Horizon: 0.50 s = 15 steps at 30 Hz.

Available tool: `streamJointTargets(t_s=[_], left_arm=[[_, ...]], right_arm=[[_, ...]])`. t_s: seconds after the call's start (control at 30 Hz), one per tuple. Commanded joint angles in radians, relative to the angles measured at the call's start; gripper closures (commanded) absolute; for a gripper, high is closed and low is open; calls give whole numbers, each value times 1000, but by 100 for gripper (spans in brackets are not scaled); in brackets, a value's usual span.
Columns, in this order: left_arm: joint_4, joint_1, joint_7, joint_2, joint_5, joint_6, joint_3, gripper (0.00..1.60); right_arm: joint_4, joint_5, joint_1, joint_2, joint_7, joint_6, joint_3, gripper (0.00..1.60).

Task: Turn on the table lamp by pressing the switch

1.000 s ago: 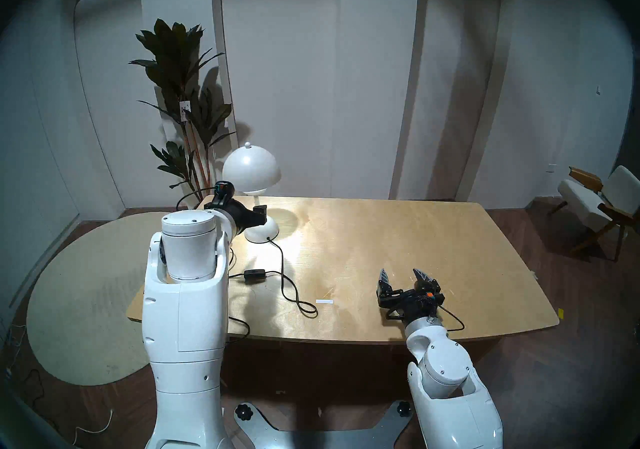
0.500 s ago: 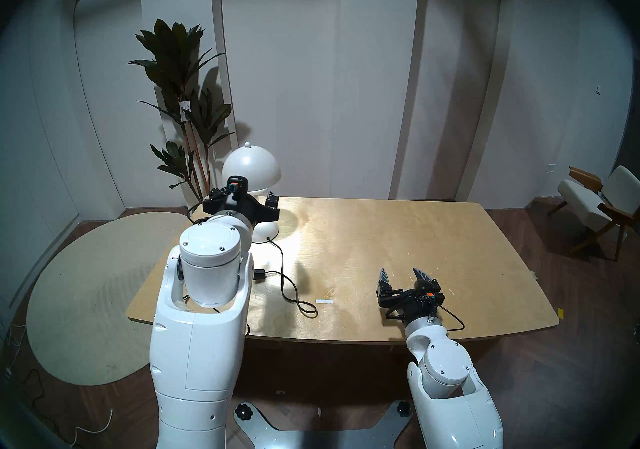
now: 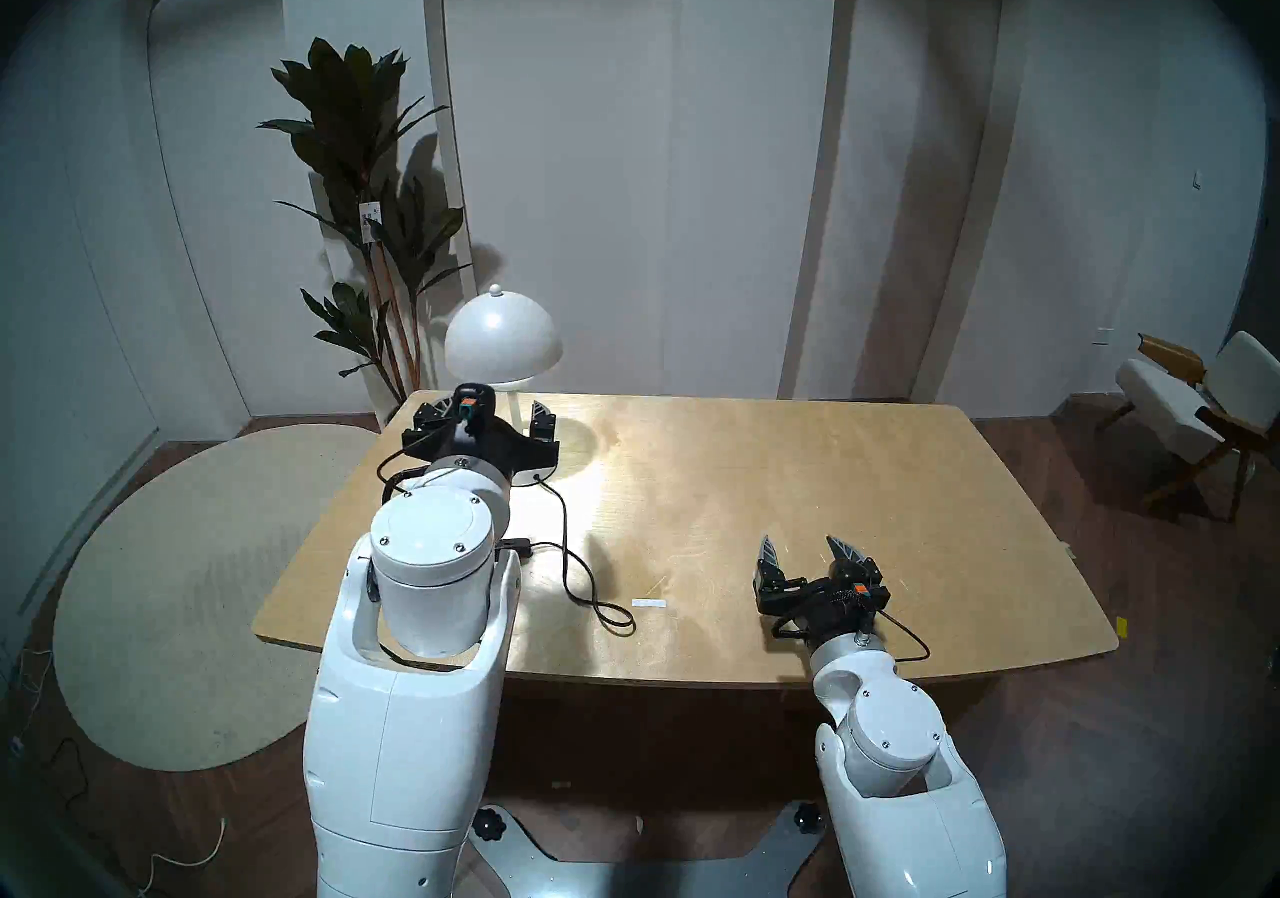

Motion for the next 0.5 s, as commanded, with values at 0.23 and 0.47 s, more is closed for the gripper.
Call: streamJointTargets(t_s=[0.23, 0.47], left_arm=[[-48, 34, 14, 3, -29, -41, -15, 0], [-56, 44, 12, 31, -29, -57, -11, 0]], right_arm=[[-26, -1, 2, 1, 0, -2, 1, 0], [-26, -1, 2, 1, 0, -2, 1, 0]])
